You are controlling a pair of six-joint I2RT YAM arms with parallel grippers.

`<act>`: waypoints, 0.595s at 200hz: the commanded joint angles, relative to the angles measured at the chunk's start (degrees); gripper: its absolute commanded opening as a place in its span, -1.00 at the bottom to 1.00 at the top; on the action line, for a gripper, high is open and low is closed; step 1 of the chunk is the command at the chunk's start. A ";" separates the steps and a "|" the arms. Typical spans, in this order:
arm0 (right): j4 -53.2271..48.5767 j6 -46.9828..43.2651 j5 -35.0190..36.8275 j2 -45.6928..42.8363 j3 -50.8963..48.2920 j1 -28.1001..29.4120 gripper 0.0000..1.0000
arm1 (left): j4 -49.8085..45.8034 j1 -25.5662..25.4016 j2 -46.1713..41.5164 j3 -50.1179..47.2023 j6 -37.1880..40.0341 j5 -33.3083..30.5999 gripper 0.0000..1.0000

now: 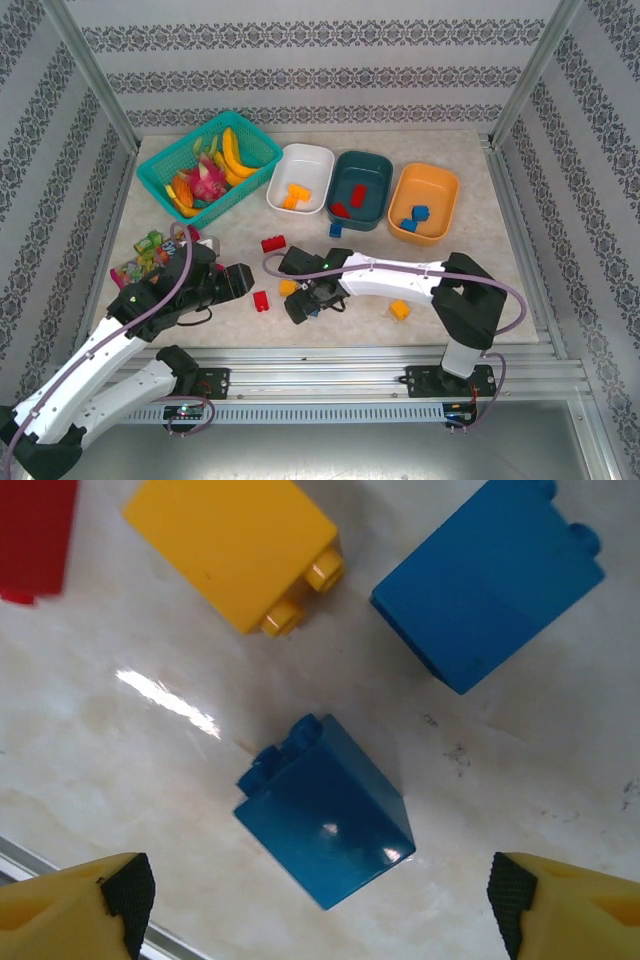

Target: Sort the legos into containers by color

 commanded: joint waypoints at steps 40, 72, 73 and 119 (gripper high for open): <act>-4.07 -15.52 0.49 5.76 4.55 0.82 0.64 | -4.03 -0.20 -2.54 -0.24 -2.12 -0.96 0.40; -4.49 -17.90 0.31 9.19 7.04 0.82 0.44 | -3.85 -0.20 -2.55 -0.01 -2.84 -1.36 0.40; -4.49 -17.92 0.33 9.26 7.10 0.84 0.43 | -3.82 -0.20 -2.55 -0.02 -2.88 -1.38 0.40; -4.58 -17.39 0.08 10.74 7.35 0.76 0.09 | -3.38 -0.20 -2.46 -0.16 -3.45 -1.47 0.40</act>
